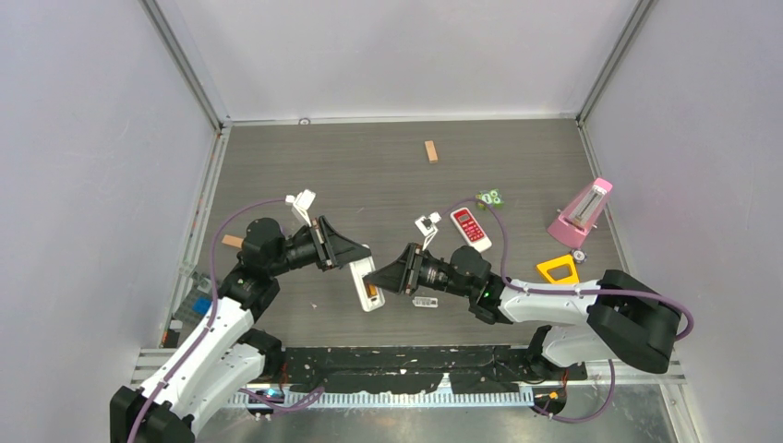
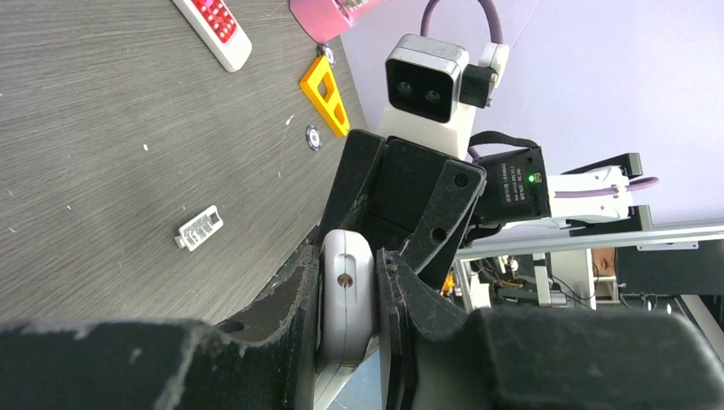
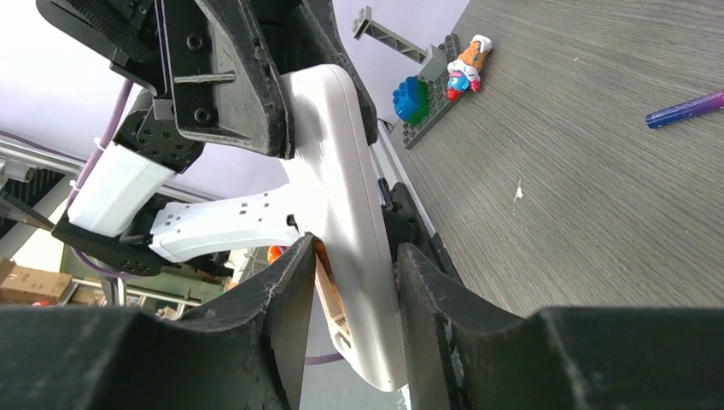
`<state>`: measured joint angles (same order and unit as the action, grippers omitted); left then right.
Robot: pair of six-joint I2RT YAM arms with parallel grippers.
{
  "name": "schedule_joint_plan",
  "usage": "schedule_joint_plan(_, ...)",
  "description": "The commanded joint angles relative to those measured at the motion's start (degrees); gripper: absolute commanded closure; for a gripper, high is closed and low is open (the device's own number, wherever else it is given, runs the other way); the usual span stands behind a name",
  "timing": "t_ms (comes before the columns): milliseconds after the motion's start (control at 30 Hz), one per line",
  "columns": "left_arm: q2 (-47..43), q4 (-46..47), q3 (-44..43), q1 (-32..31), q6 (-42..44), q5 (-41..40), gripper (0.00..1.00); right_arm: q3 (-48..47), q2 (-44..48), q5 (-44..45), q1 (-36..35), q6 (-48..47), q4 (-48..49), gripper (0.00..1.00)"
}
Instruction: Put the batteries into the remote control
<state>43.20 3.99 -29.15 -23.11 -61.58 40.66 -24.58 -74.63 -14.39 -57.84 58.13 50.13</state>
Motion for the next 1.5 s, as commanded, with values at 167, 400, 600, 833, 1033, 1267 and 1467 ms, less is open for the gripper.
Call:
schedule_joint_plan(167, -2.1, 11.5, -3.6, -0.1, -5.0, 1.7, 1.00, 2.2, -3.7, -2.2, -0.2, -4.4, -8.9, 0.59)
schedule_joint_plan(400, -1.8, 11.2, -3.6, -0.1, -4.8, 1.6, 1.00, 2.4, -2.6, -1.0, -0.3, -4.8, -10.0, 0.57)
schedule_joint_plan(600, -1.6, 8.2, -3.8, -0.1, -2.3, 1.6, 1.00, -0.1, 2.4, 0.3, -0.2, -5.3, -14.4, 0.43)
schedule_joint_plan(833, -1.6, 3.8, -4.6, -0.1, 4.1, 1.6, 1.00, -1.7, 8.8, 1.2, -0.3, -7.7, -22.1, 0.36)
schedule_joint_plan(1033, -1.6, 3.9, -4.5, -0.1, 7.6, 2.3, 1.00, -2.7, 13.4, 0.4, -0.2, -11.9, -26.3, 0.33)
schedule_joint_plan(1267, -4.5, -10.1, -8.1, -0.1, 20.4, -2.9, 1.00, -6.7, 15.7, 4.6, -0.2, -15.5, -37.4, 0.32)
schedule_joint_plan(1467, -11.4, -28.7, -13.6, -0.1, 29.2, -25.4, 1.00, -12.4, 9.7, 13.6, -0.4, -16.5, -46.3, 0.36)
